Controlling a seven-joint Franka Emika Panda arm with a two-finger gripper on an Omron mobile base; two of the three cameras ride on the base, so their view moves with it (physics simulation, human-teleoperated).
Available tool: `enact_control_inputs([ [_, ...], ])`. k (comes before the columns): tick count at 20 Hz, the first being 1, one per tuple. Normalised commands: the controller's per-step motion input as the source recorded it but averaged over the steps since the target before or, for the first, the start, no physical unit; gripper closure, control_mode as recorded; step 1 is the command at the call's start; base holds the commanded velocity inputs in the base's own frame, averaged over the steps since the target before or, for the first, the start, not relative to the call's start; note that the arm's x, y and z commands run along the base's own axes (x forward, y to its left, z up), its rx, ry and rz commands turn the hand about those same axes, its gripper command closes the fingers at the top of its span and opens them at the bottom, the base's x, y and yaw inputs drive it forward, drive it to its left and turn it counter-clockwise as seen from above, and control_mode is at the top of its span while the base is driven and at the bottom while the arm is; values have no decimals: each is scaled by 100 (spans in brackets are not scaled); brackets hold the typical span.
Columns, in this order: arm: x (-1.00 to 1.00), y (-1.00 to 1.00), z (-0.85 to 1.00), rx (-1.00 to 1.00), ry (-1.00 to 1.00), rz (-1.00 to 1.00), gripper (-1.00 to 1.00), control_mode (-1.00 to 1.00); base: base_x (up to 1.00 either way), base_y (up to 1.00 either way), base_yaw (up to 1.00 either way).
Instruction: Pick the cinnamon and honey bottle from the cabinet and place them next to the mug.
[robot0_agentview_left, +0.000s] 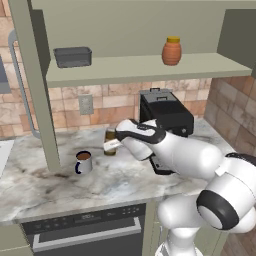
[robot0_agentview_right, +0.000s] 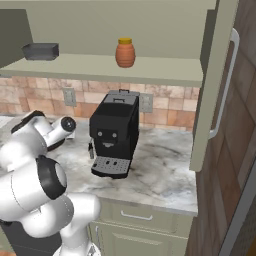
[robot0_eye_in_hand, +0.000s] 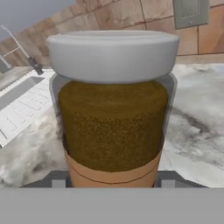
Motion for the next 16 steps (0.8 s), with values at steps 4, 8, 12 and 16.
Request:
enact_control_inputs([
  [4,-9,-3,-12,6,-3,5,100,-100,0,0,0],
  [8,-8,0,-4,0,-3,2,100,-100,0,0,0],
  [12,-10,0,0,-2,-3,0,100,-100,0,0,0],
  [16,-10,0,0,-6,-1,0,100,-100,0,0,0],
])
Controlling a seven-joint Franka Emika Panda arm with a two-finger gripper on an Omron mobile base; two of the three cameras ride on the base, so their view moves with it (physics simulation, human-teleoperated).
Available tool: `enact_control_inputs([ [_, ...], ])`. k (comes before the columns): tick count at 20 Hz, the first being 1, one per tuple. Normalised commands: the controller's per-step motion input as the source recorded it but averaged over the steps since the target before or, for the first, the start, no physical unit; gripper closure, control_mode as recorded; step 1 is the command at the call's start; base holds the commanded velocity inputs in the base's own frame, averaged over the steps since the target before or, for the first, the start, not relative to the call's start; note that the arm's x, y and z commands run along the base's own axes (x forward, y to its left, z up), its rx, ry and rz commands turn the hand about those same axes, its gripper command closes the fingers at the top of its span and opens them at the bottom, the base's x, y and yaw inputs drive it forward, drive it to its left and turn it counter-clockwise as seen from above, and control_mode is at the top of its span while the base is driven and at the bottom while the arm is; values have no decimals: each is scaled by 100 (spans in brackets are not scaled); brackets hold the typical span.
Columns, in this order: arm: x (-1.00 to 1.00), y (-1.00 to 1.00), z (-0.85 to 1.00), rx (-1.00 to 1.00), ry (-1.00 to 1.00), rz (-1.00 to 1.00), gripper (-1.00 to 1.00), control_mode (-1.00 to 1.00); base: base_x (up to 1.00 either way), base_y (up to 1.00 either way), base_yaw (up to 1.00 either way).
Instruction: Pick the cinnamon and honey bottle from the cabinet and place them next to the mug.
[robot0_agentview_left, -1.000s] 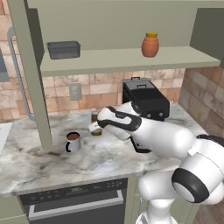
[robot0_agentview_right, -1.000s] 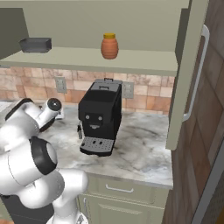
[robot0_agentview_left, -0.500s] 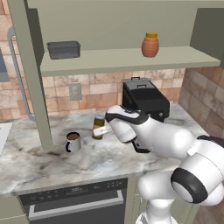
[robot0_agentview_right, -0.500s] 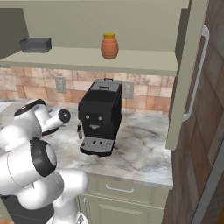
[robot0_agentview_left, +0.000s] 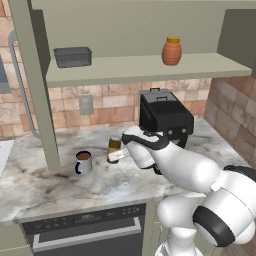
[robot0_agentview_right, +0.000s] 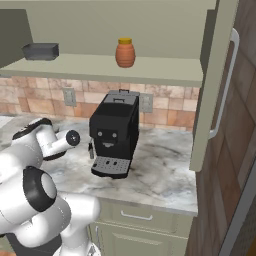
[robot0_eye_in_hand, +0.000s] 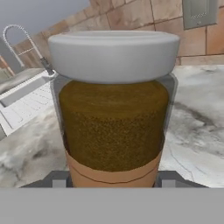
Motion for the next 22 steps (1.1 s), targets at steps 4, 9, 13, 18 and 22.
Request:
enact_control_inputs([
  [4,-3,0,0,-10,0,0,100,-100,0,0,0],
  [9,0,1,0,-10,5,0,100,-100,0,0,0],
  [13,0,0,0,-4,1,0,100,-100,0,0,0],
  [18,0,0,-8,0,0,0,100,-100,0,0,0],
  [22,0,0,-12,0,0,0,100,-100,0,0,0],
])
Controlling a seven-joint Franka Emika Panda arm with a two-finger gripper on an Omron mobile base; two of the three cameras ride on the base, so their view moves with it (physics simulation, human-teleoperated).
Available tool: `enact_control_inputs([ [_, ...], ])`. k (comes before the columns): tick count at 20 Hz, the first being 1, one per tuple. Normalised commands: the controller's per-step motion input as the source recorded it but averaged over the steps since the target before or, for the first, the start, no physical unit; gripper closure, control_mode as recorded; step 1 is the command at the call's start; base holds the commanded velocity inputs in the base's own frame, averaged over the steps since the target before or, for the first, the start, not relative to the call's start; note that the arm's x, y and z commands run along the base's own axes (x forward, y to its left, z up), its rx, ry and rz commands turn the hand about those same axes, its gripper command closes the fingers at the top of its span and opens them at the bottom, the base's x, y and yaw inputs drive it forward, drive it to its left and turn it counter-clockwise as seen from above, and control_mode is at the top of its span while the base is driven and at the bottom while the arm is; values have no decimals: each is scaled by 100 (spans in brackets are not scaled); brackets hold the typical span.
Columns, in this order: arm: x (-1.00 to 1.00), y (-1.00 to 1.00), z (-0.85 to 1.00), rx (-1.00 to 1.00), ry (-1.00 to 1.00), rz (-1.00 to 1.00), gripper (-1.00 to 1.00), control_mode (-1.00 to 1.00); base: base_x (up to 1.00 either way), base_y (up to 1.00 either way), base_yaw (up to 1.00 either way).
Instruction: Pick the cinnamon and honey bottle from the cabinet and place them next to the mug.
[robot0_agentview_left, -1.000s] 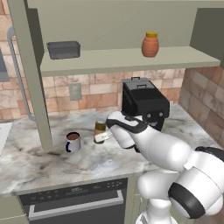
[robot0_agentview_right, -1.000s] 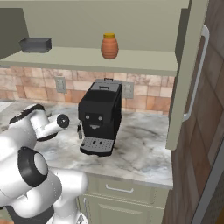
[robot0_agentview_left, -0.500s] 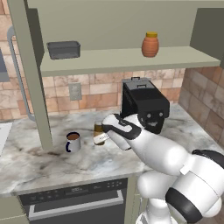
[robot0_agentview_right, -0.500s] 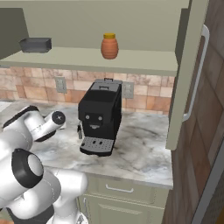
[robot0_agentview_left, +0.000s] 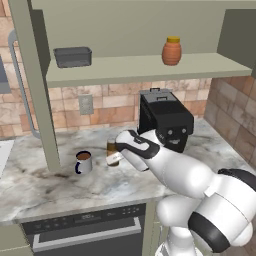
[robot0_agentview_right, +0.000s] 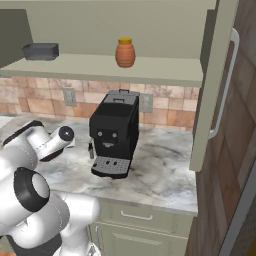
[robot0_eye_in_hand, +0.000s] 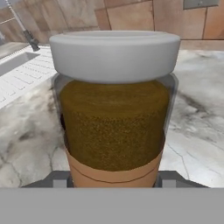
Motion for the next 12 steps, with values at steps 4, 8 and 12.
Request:
enact_control_inputs([
  [4,0,0,-17,0,0,0,100,-100,0,0,0],
  [8,0,0,-14,0,0,0,100,-100,0,0,0],
  [12,0,0,-15,0,0,0,100,-100,0,0,0],
])
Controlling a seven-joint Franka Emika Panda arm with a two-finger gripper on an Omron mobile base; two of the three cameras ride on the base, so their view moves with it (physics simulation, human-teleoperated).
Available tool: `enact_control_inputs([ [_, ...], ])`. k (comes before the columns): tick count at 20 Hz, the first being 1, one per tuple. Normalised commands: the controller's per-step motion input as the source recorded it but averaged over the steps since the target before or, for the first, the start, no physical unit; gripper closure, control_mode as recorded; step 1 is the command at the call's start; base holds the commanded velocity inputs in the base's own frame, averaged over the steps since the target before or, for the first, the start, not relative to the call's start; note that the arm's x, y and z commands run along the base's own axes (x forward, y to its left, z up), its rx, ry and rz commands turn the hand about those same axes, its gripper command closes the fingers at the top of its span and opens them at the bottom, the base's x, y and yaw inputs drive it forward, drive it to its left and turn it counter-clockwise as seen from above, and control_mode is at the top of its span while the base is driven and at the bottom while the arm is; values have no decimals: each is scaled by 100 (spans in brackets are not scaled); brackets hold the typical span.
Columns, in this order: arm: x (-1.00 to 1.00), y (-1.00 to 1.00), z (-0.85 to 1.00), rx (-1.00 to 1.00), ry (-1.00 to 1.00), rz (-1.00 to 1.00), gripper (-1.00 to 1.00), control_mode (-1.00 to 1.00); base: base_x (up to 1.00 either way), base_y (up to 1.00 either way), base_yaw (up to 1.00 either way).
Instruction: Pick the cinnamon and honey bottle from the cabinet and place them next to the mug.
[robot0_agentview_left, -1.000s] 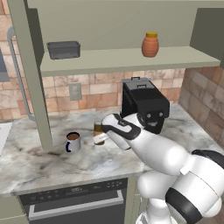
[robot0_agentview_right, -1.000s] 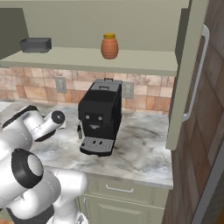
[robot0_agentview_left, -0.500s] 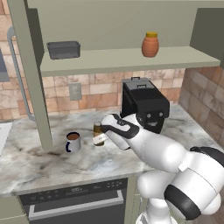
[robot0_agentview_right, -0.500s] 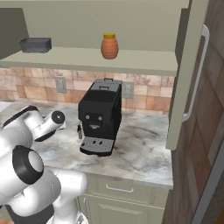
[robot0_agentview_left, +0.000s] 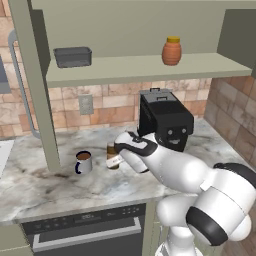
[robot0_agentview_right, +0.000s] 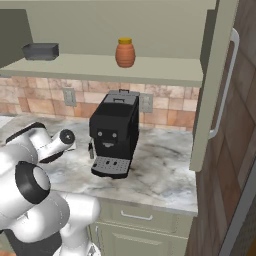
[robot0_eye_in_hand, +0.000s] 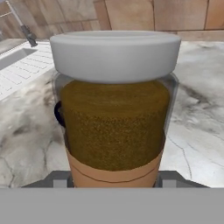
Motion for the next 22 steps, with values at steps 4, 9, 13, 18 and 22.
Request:
enact_control_inputs([
  [4,0,0,-17,-2,0,0,100,-100,0,0,0],
  [9,0,0,-17,-2,0,0,100,-100,0,0,0],
  [13,0,0,-19,-3,-3,0,100,-100,0,0,0],
  [18,1,1,-14,-2,-9,0,100,-100,0,0,0],
  [22,8,0,-11,0,-10,0,100,-100,0,0,0],
])
